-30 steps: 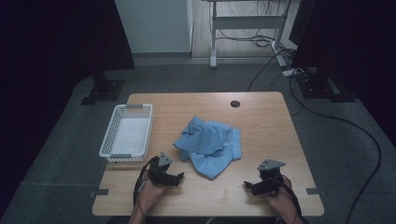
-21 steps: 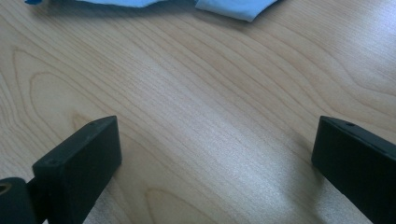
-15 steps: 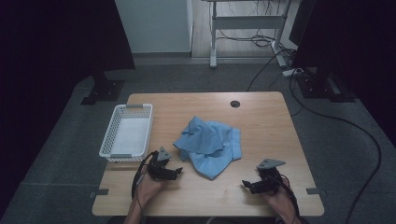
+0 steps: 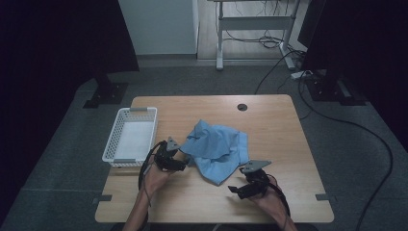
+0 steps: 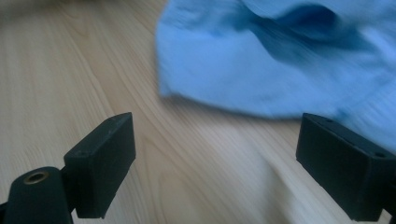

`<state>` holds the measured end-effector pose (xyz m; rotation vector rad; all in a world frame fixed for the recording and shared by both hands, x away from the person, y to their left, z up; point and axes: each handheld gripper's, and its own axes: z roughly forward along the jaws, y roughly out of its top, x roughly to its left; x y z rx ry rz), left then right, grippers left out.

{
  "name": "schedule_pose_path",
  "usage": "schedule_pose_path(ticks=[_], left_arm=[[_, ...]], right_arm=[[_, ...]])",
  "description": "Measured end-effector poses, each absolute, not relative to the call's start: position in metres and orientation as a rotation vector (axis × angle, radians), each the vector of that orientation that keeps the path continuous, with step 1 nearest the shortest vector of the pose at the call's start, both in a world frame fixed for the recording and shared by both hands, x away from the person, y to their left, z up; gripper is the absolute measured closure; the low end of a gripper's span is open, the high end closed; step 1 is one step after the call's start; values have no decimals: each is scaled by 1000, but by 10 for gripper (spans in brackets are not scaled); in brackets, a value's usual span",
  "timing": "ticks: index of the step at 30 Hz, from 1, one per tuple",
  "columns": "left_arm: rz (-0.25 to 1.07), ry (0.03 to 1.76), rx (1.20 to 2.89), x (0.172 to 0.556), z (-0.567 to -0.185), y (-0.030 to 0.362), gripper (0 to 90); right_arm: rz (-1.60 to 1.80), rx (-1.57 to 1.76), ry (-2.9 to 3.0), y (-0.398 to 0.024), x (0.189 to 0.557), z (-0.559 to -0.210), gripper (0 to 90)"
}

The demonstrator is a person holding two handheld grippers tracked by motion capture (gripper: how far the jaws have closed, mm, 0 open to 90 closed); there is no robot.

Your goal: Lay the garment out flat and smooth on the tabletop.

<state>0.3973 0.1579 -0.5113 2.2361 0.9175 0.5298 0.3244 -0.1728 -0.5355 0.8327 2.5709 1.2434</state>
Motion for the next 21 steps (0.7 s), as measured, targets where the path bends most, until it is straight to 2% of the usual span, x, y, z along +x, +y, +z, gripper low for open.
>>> schedule_pose_path(ticks=[6,7,9,12,16,18,21], left_arm=[[547,892,2243,410,-515,151,233],[551,879,2245,411,-515,150,257],[573,875,2249,414,-515,148,363],[568,899,2240,417,-517,146,574],[565,955,2186,417,-515,151,810],[566,989,2156,417,-511,158,867],[554,1038,2077,417,-503,171,894]], right_arm=[[1255,758,2617,-141,335,-537,161],[1250,749,2626,-136,337,-538,173],[1226,735,2643,-126,339,-542,219],[1155,742,2653,-114,343,-547,368],[1073,801,2613,-113,344,-547,707],[1075,825,2593,-119,345,-543,806],[1086,875,2541,-134,344,-535,850]])
